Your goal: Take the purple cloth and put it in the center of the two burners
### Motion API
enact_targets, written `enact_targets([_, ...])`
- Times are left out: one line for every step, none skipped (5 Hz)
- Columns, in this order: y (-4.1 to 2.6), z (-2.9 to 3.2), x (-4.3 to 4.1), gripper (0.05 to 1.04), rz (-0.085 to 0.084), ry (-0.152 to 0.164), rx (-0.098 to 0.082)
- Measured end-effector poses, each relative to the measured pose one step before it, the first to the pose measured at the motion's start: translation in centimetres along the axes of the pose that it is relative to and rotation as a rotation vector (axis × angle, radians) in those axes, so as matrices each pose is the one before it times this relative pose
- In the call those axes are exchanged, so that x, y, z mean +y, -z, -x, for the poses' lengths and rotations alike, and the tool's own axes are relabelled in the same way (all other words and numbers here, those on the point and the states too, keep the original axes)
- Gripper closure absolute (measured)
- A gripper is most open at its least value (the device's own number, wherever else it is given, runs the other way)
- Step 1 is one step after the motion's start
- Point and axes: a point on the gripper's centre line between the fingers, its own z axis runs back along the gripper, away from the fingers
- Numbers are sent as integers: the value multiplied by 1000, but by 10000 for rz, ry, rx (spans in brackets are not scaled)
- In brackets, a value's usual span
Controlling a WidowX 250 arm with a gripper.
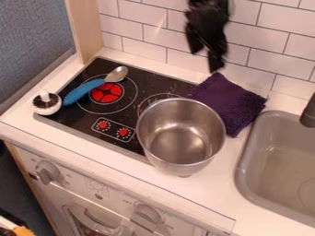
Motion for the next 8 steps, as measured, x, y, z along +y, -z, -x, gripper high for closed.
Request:
enact_targets([1964, -1399, -2683, 83, 559, 844, 178])
enact_targets([1635, 185, -984, 83, 140, 306, 553])
enact_targets([980, 1263, -614, 85, -2, -90, 240])
enact_targets([70, 1062, -44, 85, -242, 22, 291])
enact_targets([-38, 1315, 520, 85, -96, -273, 159])
enact_targets([-21, 571, 779, 85, -111, -211, 78])
enact_targets([-222, 555, 1299, 84, -138, -367, -19])
enact_targets([-224, 999, 2008, 83, -98, -532, 45])
